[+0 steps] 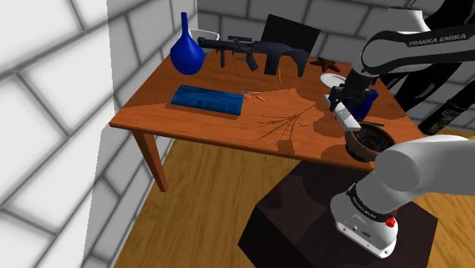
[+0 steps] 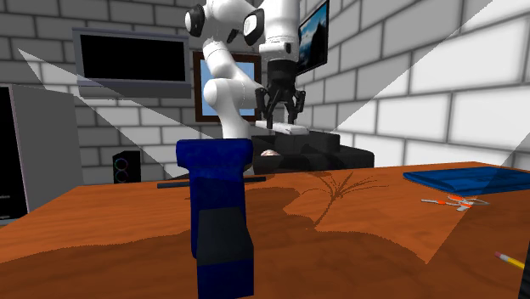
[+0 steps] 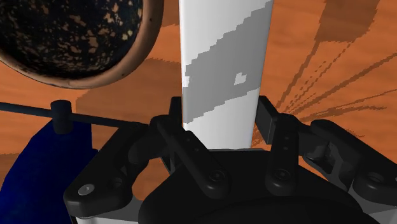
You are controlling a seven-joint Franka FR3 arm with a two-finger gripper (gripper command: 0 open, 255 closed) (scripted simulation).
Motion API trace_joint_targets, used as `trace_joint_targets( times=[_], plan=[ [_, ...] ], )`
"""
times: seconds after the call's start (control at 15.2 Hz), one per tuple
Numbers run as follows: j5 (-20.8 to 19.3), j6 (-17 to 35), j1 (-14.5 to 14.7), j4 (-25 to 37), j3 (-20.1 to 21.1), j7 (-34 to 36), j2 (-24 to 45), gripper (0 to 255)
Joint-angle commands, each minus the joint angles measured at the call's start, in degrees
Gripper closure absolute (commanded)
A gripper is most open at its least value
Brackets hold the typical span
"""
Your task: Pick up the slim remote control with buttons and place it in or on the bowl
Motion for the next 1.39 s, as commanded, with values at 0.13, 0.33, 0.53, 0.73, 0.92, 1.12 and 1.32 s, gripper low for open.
trace_joint_targets(
  times=[0.13, 0.33, 0.53, 0.73, 0.92, 1.12, 1.32],
  plan=[
    [0.4, -3.7, 0.2, 2.0, 0.5, 0.0, -1.6, 255],
    [-2.4, -6.2, -3.2, -0.4, -2.5, -3.9, -6.8, 255],
    [-5.6, -8.9, -7.0, -2.1, -5.7, -8.2, -11.4, 255],
    [-9.1, -11.3, -11.1, -3.0, -9.3, -12.9, -15.1, 255],
    [-13.0, -13.6, -15.5, -3.1, -13.5, -18.4, -17.9, 255],
    [-14.0, -10.9, -16.0, -5.0, -14.4, -18.3, -17.1, 255],
    [-15.1, -8.1, -16.5, -6.8, -15.4, -18.2, -16.0, 255]
  ],
)
